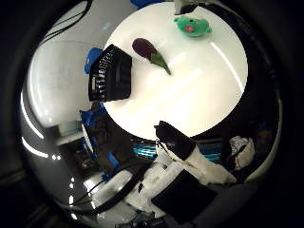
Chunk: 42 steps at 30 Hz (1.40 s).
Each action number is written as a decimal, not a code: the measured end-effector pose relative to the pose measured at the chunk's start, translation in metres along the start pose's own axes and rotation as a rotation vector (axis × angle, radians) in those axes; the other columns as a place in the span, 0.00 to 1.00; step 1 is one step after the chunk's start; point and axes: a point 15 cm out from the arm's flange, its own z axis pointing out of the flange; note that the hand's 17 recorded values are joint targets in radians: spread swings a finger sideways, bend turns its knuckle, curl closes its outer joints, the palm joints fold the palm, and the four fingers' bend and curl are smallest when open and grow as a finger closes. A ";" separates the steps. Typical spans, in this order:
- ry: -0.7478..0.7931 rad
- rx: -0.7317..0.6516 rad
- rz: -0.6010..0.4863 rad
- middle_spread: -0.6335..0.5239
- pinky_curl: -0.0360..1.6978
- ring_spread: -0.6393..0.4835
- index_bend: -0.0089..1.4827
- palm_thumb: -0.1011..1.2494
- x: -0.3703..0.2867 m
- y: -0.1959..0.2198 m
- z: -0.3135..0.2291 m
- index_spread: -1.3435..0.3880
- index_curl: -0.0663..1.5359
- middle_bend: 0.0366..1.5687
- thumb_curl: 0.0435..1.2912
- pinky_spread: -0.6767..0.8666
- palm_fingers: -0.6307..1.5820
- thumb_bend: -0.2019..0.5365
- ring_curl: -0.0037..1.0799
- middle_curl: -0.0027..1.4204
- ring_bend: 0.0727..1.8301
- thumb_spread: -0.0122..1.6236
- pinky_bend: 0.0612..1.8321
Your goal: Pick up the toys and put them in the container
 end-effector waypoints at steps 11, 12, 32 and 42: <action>-0.003 -0.004 0.002 0.56 0.20 0.76 0.13 0.49 0.008 -0.017 0.011 0.56 0.27 0.10 0.18 0.72 0.39 0.25 0.19 0.21 0.07 0.71 0.12; 0.000 0.002 0.003 0.56 0.20 0.76 0.13 0.49 0.010 -0.021 0.010 0.56 0.27 0.10 0.18 0.72 0.39 0.25 0.19 0.21 0.07 0.71 0.12; 0.007 0.055 0.124 0.62 0.21 0.78 0.11 0.39 0.086 -0.148 0.029 0.59 0.21 0.10 0.17 0.72 0.32 0.24 0.24 0.22 0.11 0.67 0.20; 0.047 0.157 0.138 0.62 0.20 0.78 0.12 0.40 0.089 -0.216 0.070 0.59 0.21 0.10 0.18 0.72 0.32 0.24 0.24 0.22 0.11 0.68 0.20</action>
